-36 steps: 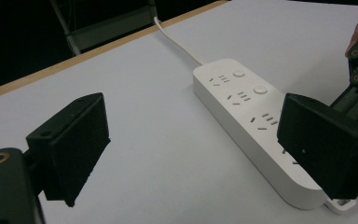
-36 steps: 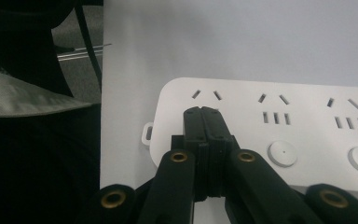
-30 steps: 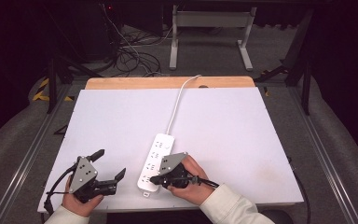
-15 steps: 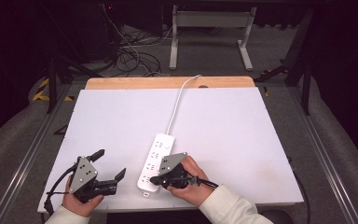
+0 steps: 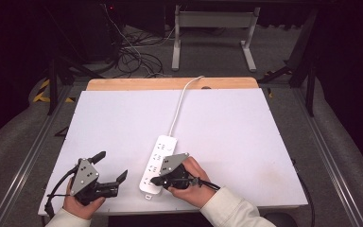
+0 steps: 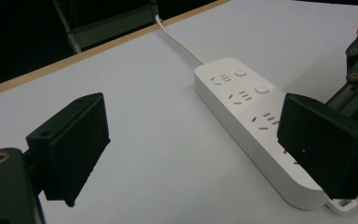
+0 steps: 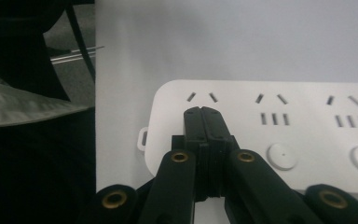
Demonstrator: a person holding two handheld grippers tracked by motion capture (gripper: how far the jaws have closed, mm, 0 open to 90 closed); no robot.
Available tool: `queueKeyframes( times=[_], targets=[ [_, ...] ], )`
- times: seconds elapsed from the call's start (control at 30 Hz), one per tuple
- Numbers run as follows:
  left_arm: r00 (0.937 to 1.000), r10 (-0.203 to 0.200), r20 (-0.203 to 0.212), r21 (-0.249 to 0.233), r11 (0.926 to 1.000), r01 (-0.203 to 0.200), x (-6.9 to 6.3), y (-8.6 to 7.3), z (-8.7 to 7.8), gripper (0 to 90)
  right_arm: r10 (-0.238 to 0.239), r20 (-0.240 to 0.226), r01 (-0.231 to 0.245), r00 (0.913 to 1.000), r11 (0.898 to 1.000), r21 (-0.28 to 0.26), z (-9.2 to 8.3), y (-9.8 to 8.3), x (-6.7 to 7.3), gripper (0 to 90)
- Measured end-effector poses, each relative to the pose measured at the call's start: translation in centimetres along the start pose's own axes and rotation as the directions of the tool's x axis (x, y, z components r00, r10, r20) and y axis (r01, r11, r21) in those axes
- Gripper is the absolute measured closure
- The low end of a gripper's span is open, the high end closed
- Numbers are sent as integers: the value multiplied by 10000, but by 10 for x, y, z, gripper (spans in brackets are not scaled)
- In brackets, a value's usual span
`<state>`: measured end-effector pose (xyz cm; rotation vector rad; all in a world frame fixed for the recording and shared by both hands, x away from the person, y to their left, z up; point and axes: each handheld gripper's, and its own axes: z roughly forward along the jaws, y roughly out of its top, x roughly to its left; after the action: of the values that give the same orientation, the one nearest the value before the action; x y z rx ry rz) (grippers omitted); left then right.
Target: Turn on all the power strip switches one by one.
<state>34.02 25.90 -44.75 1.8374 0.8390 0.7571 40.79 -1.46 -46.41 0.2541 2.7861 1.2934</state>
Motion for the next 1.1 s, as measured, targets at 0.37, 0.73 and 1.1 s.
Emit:
queueKeyframes(
  times=[0.37,0.73,1.1],
  targets=[
    [10000,17,7,-64,10000,-17,0,0,-1,93,34,-50,-40,10000,9918,-1280,-18,6,3,900],
    [10000,88,-3,-29,10000,-88,1,0,0,93,471,707,-383,9964,9919,-1212,-24,4,-13,900],
    [9999,116,12,-30,9999,-116,0,0,0,93,820,862,-764,9929,9949,-660,-11,-3,-26,900]
  ],
)
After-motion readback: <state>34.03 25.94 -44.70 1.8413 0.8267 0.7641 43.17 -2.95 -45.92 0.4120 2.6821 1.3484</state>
